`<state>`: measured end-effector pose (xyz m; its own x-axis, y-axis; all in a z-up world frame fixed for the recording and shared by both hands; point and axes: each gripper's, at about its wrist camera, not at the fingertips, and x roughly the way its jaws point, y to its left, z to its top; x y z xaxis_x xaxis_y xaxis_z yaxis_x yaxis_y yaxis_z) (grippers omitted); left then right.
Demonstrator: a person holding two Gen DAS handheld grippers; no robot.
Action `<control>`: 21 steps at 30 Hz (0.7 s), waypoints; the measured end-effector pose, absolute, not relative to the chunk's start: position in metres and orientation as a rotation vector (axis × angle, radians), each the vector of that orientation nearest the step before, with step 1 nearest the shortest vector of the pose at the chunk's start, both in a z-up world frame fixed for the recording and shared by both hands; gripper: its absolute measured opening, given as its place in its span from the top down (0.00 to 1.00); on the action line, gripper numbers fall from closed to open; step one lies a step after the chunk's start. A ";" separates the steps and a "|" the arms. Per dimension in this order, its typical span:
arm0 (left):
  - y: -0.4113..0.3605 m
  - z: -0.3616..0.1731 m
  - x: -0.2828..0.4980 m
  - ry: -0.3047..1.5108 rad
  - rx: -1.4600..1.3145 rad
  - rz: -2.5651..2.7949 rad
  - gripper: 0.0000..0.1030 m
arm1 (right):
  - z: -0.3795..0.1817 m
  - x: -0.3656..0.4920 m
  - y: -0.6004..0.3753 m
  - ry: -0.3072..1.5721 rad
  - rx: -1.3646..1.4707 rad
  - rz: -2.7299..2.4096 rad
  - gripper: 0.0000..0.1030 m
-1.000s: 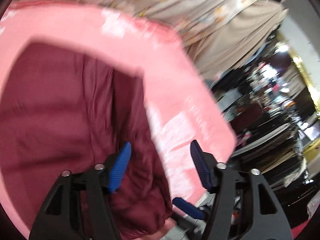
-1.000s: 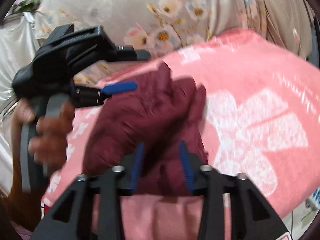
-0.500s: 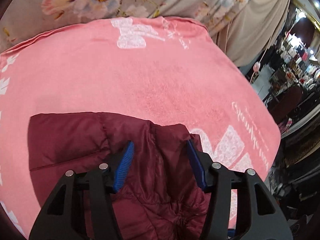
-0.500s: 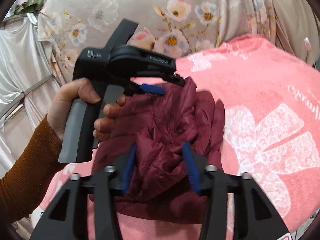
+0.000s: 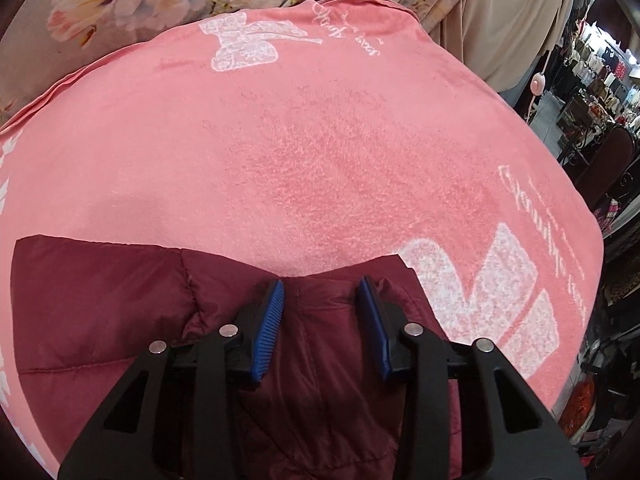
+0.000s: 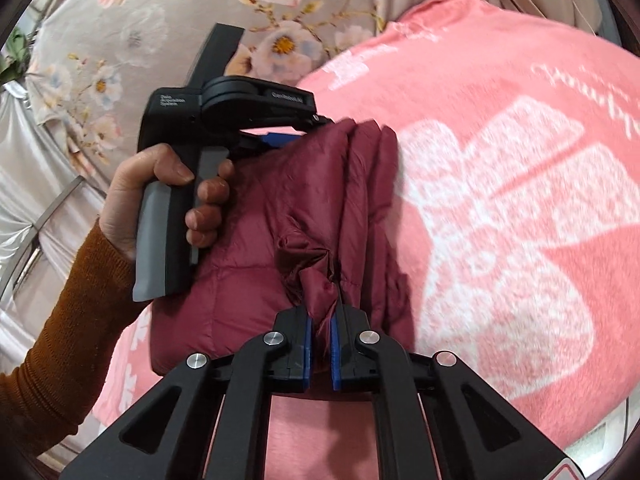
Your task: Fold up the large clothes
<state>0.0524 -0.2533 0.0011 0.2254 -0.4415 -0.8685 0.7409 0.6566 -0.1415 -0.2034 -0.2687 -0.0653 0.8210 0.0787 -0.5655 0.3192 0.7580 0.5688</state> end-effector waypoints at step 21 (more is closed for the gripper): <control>-0.263 -0.047 0.056 0.956 0.331 -0.774 0.63 | -0.100 -0.183 -0.269 0.661 0.724 -0.173 1.00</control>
<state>0.0562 -0.2629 -0.0474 0.3402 -0.4426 -0.8297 0.7189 0.6912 -0.0739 -0.1833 -0.2691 -0.0998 0.7850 0.0743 -0.6150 0.3661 0.7453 0.5572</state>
